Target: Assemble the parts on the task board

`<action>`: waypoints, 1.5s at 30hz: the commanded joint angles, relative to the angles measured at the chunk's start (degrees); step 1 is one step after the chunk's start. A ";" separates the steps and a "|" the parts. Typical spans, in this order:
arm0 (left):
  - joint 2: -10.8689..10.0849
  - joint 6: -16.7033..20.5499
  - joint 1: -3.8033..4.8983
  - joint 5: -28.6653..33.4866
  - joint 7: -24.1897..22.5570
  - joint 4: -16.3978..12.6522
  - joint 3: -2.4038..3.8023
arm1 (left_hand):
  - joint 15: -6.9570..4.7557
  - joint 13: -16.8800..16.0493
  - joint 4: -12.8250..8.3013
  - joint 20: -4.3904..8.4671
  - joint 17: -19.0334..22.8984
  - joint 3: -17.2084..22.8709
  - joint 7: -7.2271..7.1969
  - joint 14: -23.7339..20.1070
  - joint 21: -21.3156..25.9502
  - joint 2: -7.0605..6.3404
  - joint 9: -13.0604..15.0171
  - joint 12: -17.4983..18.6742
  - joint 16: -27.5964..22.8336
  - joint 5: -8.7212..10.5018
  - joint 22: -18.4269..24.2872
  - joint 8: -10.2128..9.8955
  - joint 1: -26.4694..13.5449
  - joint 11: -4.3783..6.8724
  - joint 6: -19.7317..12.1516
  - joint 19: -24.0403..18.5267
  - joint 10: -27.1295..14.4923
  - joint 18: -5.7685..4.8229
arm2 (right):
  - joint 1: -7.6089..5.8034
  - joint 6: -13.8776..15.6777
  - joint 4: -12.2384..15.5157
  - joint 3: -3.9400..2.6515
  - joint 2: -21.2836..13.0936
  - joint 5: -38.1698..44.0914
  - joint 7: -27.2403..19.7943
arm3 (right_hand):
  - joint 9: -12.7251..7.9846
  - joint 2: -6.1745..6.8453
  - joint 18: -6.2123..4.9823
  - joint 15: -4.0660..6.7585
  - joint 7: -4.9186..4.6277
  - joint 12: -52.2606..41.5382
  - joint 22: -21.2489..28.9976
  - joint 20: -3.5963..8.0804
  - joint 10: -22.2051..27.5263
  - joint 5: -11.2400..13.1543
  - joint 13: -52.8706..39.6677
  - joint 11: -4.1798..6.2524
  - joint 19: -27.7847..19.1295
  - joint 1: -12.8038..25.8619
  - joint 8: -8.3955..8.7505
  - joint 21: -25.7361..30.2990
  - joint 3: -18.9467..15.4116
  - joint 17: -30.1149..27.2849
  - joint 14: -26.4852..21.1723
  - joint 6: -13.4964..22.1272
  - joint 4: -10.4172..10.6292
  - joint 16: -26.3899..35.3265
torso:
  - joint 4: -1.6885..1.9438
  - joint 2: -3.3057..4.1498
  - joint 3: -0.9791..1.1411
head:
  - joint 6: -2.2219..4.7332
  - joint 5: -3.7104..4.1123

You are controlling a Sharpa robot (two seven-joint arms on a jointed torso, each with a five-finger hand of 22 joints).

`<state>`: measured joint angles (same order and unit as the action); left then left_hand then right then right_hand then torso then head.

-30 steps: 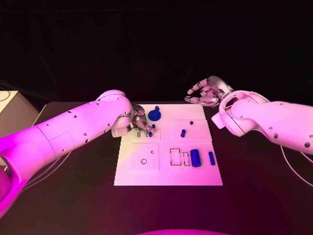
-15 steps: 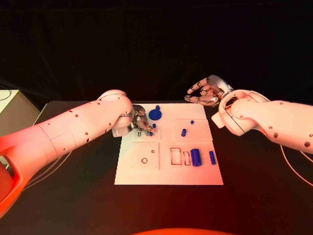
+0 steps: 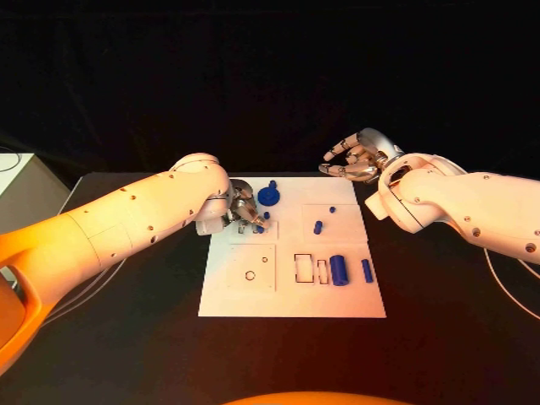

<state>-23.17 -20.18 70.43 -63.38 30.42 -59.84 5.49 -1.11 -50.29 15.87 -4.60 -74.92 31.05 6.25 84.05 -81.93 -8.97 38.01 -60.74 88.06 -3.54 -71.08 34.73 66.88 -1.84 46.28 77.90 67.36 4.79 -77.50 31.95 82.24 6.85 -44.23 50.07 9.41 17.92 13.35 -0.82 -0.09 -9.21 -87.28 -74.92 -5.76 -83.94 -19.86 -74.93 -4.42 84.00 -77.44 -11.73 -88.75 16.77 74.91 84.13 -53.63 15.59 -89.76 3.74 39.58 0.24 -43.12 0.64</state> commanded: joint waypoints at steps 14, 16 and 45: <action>0.03 -0.26 0.03 2.97 -0.71 -0.23 -0.01 | -0.84 1.84 -9.42 0.35 -11.02 16.13 -0.53 4.19 0.14 -0.03 4.32 1.51 -0.23 -0.25 -0.07 1.71 2.28 0.51 -0.55 -0.48 -0.67 -0.63 | -0.01 -1.49 -0.33 -0.03 0.19 0.87 0.48 | 0.12 0.14 0.40 -0.03 0.16 0.23 -13.87 -0.19 -2.85 -0.43 -12.24 0.05 5.29 0.43 -0.33 0.25 -0.41 15.09 5.87 0.42 0.19 -0.24 | -0.01 -0.02 0.02 | -0.01 -0.20; -0.11 -0.16 0.02 3.11 -0.67 -0.34 -0.01 | -0.95 1.97 -11.97 0.49 -11.23 18.68 -0.53 4.29 0.07 0.21 6.54 1.68 -0.12 -3.97 -0.18 3.49 2.10 0.59 -0.68 -0.45 -0.34 -0.64 | -0.01 -1.68 -0.36 -0.03 0.17 0.89 0.63 | 0.14 0.11 0.41 -0.02 0.17 0.05 -13.87 -0.19 -3.05 -0.57 -12.42 0.06 5.30 0.46 -0.38 0.25 -0.45 15.09 5.87 0.40 0.25 -0.24 | -0.01 -0.02 0.03 | 0.01 -0.13; -3.00 6.06 -0.02 1.45 0.04 -2.83 0.10 | -3.17 0.52 -17.86 2.58 -15.08 23.29 -2.94 5.95 -2.29 -2.19 16.65 -1.47 1.94 -29.74 -4.52 8.53 -7.30 2.93 2.58 2.58 5.41 -1.45 | 0.11 -2.35 -0.73 -0.01 -0.46 1.18 1.20 | 0.16 0.09 0.39 -0.01 0.18 0.09 -13.84 -0.18 -3.01 -0.68 -12.37 0.07 5.28 0.60 -0.44 0.29 -0.58 15.09 5.87 0.38 0.38 -0.24 | 0.07 0.01 -0.01 | -0.04 -0.31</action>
<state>-26.17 -15.57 70.39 -61.05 30.51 -62.50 5.55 -3.90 -49.61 7.72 -2.03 -74.91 44.83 5.51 83.95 -83.97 -11.49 39.80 -61.91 89.82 -32.94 -74.96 43.11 59.97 0.31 46.42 80.10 71.41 3.88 -77.43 30.48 81.51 6.86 -44.67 50.56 10.61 18.02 13.35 -0.82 -0.09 -9.20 -87.28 -74.94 -5.76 -83.94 -20.31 -74.91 -4.41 84.00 -77.44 -11.96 -88.75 16.46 74.91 84.13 -53.64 15.90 -89.76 3.89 39.50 0.24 -43.21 0.35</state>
